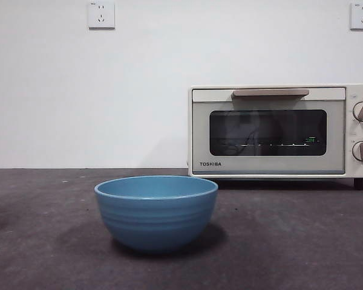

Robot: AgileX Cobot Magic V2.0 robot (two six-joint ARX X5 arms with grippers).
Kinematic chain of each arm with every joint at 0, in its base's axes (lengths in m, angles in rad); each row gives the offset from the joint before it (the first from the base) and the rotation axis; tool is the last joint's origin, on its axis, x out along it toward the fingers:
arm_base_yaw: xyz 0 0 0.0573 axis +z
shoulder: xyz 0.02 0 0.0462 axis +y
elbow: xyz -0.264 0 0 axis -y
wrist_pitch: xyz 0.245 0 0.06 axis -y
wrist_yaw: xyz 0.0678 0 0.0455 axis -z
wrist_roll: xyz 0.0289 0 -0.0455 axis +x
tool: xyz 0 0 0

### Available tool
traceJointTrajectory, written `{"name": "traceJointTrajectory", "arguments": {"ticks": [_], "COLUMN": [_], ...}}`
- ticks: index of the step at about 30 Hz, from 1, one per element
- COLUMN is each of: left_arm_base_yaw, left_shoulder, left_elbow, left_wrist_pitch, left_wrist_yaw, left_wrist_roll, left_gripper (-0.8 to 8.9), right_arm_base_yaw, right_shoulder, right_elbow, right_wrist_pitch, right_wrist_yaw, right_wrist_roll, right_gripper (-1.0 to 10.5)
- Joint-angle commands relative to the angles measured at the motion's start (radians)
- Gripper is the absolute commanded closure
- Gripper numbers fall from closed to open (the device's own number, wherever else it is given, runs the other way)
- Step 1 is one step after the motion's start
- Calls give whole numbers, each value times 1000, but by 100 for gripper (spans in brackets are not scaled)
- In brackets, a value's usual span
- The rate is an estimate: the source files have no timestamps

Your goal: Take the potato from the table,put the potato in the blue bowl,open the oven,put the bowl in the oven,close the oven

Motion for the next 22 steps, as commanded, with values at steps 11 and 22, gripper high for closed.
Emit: {"name": "traceJointTrajectory", "arguments": {"ticks": [11, 22], "left_arm_base_yaw": [-5, -5], "left_shoulder": [146, 130], "left_elbow": [300, 312], "left_wrist_pitch": [-293, -453], "left_wrist_yaw": [57, 57], "left_wrist_roll": [261, 296], "left_gripper": [819, 819], "right_arm_base_yaw": [146, 518], "right_shoulder": [447, 801], "right_elbow": [243, 527], "right_wrist_pitch": [84, 87], "right_wrist_yaw": [-331, -226], "right_wrist_roll": [-25, -60], "right_gripper": [949, 945]}}
